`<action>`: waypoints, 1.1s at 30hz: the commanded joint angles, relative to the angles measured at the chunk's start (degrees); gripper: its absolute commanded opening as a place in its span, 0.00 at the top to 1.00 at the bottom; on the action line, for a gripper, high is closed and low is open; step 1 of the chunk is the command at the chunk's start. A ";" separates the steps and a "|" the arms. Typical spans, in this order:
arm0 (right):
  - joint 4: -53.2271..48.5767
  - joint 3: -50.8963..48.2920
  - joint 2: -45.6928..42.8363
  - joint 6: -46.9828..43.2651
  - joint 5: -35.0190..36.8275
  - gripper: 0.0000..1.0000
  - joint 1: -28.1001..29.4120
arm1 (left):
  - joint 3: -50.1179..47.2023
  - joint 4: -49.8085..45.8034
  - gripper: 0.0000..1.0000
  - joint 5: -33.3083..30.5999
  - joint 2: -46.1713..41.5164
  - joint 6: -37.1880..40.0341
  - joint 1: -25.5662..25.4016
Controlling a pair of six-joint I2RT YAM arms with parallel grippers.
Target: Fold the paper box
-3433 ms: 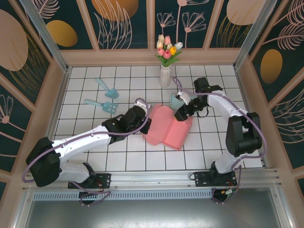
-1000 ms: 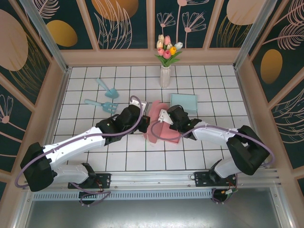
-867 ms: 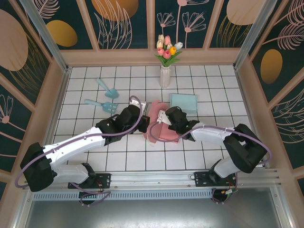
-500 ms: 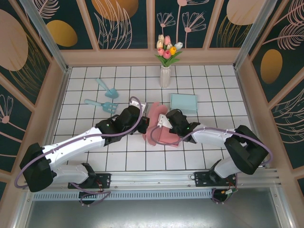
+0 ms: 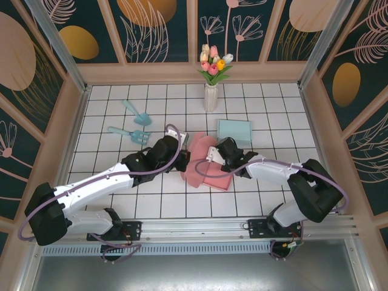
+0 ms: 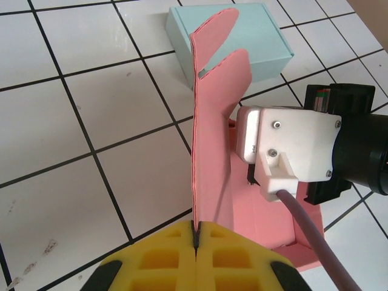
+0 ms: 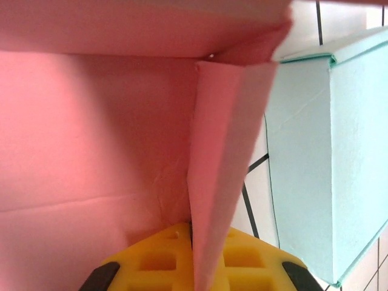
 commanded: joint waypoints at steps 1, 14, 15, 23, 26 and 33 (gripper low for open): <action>-1.58 0.41 2.46 0.04 6.25 1.00 -0.58 | -0.15 0.61 1.00 -0.76 -1.31 0.16 0.32; -0.22 2.70 -3.75 5.25 0.38 0.52 -0.45 | 0.02 -1.20 1.00 -1.97 -0.55 2.67 0.28; -0.07 2.76 -5.72 6.16 -1.15 0.48 -0.60 | 0.03 -1.43 1.00 -1.88 -0.22 3.00 0.27; -3.01 5.34 -23.04 15.16 -12.68 0.37 -1.15 | 4.88 -9.25 1.00 -5.92 4.88 6.31 0.26; -3.00 6.59 -29.58 21.45 -14.61 0.34 -1.15 | 8.20 -13.11 1.00 -7.49 7.49 8.77 0.32; -2.46 5.72 -42.35 40.44 -14.98 0.34 -1.07 | 13.52 -16.88 1.00 -14.92 11.45 17.05 -1.11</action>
